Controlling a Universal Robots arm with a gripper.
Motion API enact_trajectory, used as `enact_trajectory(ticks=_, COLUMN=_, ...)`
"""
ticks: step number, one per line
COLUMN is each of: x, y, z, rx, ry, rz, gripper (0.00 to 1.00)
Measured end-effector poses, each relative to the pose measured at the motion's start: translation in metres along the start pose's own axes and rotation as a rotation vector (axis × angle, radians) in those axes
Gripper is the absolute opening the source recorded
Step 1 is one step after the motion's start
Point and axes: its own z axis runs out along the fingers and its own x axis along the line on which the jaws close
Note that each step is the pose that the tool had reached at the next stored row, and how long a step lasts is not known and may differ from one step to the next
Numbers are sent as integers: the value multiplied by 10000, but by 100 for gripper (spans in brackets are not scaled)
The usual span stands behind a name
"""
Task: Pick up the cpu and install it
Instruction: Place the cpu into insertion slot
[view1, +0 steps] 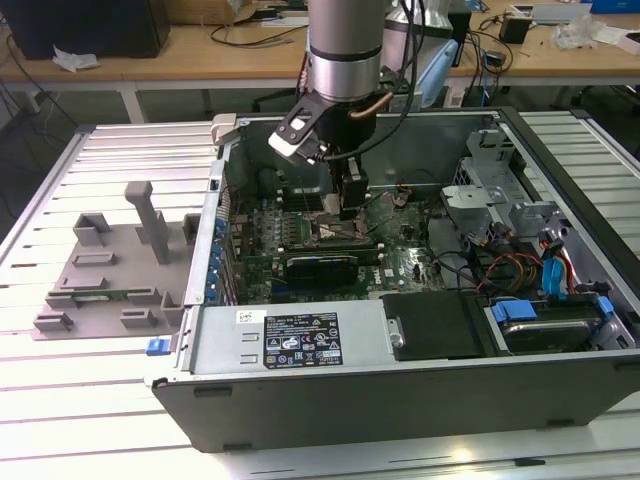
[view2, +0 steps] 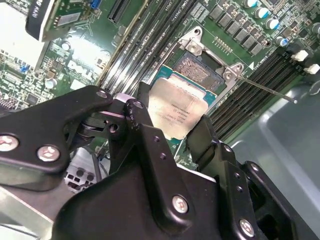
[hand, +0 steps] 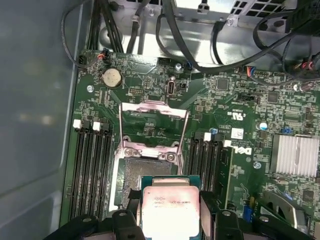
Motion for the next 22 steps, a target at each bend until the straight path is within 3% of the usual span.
enact_trajectory(ticks=1, x=20, y=1, z=45, rx=1, ry=0, rz=-12, gripper=55)
enact_trajectory(ticks=5, x=56, y=3, z=92, rx=5, ry=-17, rz=-10, gripper=55)
enact_trajectory(ticks=11, x=100, y=6, z=164, rx=86, ry=-252, rz=111, gripper=55)
enact_trajectory(ticks=13, x=101, y=5, z=184, rx=106, ry=-292, rz=231, gripper=55)
enact_trajectory(ticks=16, x=105, y=5, z=209, rx=114, ry=-301, rz=436, gripper=55)
enact_trajectory(ticks=18, x=106, y=3, z=240, rx=120, ry=-297, rz=826, gripper=55)
enact_trajectory(ticks=22, x=134, y=5, z=274, rx=120, ry=-278, rz=892, gripper=55)
